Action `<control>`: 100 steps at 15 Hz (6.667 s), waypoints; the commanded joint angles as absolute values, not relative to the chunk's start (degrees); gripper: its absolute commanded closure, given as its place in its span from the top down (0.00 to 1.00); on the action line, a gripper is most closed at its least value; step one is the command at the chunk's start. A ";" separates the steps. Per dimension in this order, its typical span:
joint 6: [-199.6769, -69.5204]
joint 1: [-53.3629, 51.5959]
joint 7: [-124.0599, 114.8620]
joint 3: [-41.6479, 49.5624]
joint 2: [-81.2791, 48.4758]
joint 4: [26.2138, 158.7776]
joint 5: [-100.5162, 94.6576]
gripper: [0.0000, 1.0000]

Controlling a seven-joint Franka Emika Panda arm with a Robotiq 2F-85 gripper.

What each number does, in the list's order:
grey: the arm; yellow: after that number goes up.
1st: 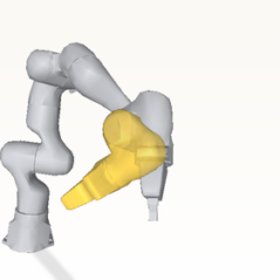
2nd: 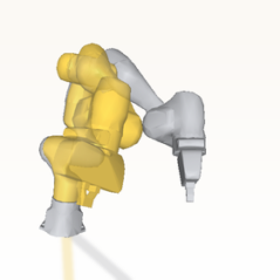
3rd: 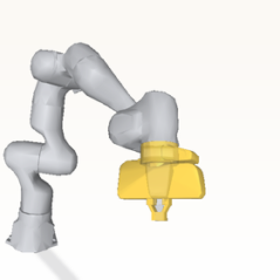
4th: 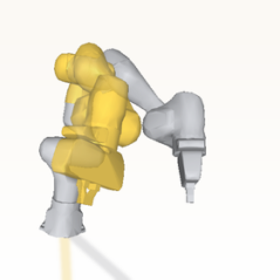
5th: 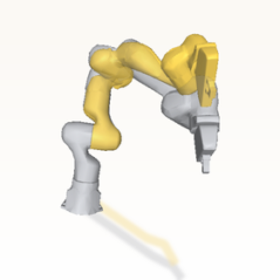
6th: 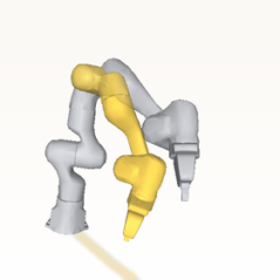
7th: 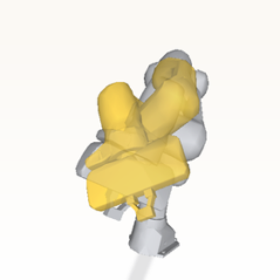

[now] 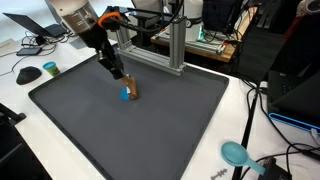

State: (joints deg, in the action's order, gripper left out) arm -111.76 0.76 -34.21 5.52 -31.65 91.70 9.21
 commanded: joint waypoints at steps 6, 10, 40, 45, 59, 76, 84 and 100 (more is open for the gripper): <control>-106.55 0.71 -32.62 4.80 -35.83 91.42 11.92 0.23; -102.08 -1.79 -31.43 5.40 -29.69 95.06 7.02 0.23; -112.09 -1.11 -0.40 1.62 29.25 144.96 -2.00 0.23; -116.83 -1.30 -0.24 0.91 33.08 151.20 -2.35 0.23; -126.52 0.02 -5.26 -1.96 37.22 155.11 -4.13 1.00; -131.12 2.25 -11.47 -6.06 13.26 133.91 -7.96 1.00; -128.19 0.56 -9.66 -4.26 -2.27 119.24 -7.65 1.00; -128.08 -0.08 -8.69 -3.61 -3.30 118.89 -6.74 1.00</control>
State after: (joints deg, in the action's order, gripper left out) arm -128.19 1.19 -8.80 -4.90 -3.31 118.97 -6.86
